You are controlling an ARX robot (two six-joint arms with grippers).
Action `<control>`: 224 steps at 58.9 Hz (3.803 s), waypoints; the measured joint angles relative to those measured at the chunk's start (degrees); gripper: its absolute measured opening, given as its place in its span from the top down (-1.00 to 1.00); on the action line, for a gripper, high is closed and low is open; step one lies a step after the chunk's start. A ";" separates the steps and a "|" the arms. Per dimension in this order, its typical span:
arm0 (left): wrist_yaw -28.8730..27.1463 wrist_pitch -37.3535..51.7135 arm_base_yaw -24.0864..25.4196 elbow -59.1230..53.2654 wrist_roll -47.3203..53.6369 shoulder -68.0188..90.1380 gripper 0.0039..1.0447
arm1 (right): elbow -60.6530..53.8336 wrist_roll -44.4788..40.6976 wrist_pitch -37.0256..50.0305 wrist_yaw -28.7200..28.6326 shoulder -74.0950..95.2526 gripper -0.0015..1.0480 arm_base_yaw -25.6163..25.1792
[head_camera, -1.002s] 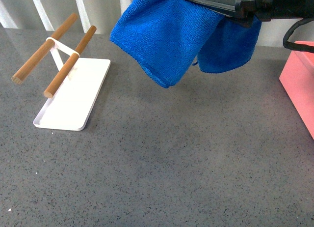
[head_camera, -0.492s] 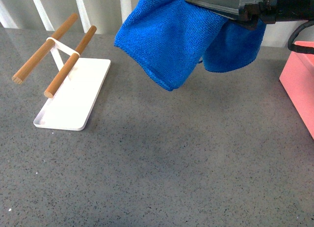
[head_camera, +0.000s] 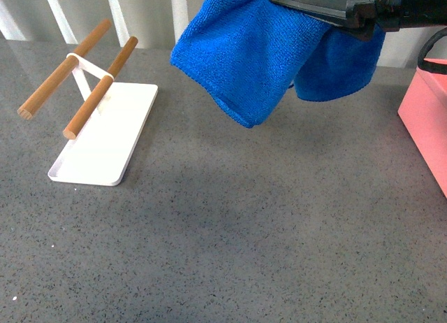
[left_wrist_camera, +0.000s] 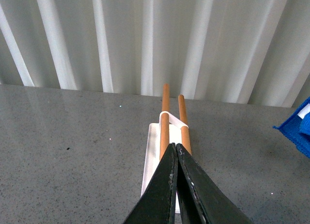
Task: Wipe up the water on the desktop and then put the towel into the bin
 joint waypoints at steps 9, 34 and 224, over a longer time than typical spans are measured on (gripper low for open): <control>0.00 -4.68 0.00 -0.02 0.00 -5.14 0.93 | -0.17 -0.22 -0.39 0.09 -0.22 0.92 -0.04; 0.00 -15.63 0.00 -0.02 0.00 -16.52 0.93 | -1.16 -0.90 -1.22 0.04 -1.11 0.92 -0.68; 0.04 -33.83 0.00 -0.02 0.13 -34.38 -0.88 | 19.87 -38.95 -41.44 32.83 -6.25 0.92 0.11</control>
